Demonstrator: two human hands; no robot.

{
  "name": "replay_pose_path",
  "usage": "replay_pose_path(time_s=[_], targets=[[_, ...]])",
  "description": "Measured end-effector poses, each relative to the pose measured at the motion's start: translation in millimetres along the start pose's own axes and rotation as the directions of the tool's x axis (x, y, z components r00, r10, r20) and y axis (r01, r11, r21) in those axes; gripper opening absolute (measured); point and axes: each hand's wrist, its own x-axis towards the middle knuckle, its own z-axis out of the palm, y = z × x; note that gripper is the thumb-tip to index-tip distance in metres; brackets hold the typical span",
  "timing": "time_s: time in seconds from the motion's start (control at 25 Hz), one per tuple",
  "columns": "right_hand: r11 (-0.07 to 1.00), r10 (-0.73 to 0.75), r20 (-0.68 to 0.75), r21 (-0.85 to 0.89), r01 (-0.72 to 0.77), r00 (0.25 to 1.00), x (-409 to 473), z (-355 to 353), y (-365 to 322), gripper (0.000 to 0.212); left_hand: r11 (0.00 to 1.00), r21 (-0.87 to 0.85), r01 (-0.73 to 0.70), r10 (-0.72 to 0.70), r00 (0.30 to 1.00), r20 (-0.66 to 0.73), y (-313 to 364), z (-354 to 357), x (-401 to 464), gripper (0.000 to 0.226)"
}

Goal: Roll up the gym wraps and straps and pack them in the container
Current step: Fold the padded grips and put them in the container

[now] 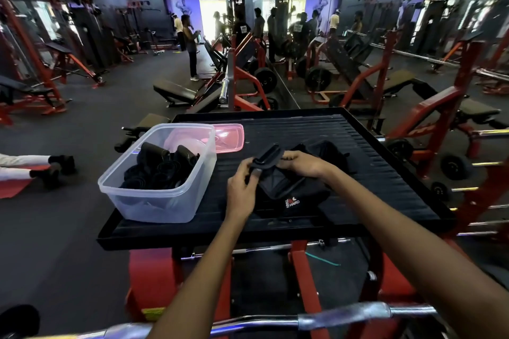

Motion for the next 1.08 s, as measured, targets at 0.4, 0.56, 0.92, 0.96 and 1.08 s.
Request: replay_pose_path(time_s=[0.4,0.56,0.92,0.96,1.08], targets=[[0.925,0.086,0.128,0.359,-0.127,0.988,-39,-33,28,0.061,0.974,0.114,0.198,-0.136,0.903,-0.407,-1,-5,5,0.039],[0.942,0.200,-0.096,0.292,-0.164,0.975,-47,-28,22,0.020,0.984,0.097,0.147,-0.095,0.908,-0.408,-3,-5,6,0.038],[0.715,0.096,0.029,0.694,-0.089,0.995,-62,-46,32,0.023,0.992,0.093,0.089,-0.043,0.910,-0.412,-2,-4,6,0.039],[0.615,0.077,-0.003,0.787,-0.045,0.997,-63,-49,30,0.022,0.992,0.088,0.091,-0.047,0.910,-0.411,-2,-4,6,0.039],[0.281,-0.110,-0.063,0.955,0.091,0.992,-63,-51,30,0.036,0.994,0.056,0.097,-0.069,0.923,-0.379,-2,-4,6,0.041]])
